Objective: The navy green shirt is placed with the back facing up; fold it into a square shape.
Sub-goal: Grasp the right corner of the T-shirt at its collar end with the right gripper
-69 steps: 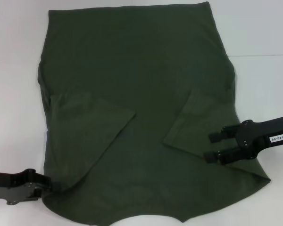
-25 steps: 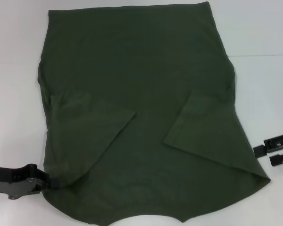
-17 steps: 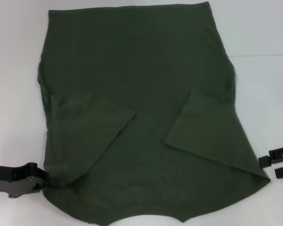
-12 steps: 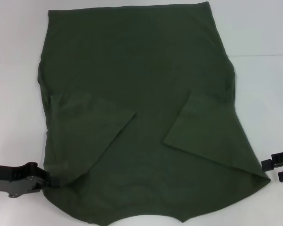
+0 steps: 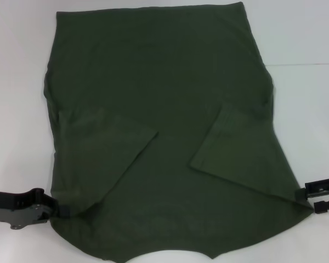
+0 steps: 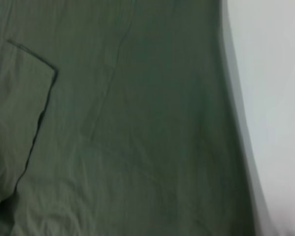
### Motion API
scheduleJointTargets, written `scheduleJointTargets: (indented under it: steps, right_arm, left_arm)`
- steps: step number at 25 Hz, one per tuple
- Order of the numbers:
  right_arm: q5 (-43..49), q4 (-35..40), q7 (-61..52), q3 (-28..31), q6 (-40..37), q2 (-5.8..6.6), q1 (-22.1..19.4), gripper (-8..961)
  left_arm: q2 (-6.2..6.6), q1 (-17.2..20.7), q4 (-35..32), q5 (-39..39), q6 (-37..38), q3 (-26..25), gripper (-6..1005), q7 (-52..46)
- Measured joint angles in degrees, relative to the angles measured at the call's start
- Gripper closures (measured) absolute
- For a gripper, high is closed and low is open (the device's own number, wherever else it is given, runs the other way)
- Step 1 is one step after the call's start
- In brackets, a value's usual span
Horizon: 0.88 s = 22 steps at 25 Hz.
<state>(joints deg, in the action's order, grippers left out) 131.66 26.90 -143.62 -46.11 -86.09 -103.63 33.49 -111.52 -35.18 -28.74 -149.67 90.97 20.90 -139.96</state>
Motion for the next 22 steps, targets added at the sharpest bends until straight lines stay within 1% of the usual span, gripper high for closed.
scheduleJointTargets:
  steps: [5,11,22]
  right_arm:
    - [0.00,-1.96,1.38,0.24,1.51,-0.37,0.51,102]
    - [-0.37,-2.33,1.86,0.36,1.96,-0.70,0.54,102]
    - [-0.51,-2.40,2.30,1.83,3.15,-1.88,0.67,103]
  left_arm:
    - [0.03,-0.13,0.00,0.00,0.00,0.02,971,-0.02]
    - [0.08,-0.32,0.00,0.00,0.00,-0.01,971,-0.04]
    - [0.17,-0.43,0.00,0.00,0.51,-0.32,971,-0.01]
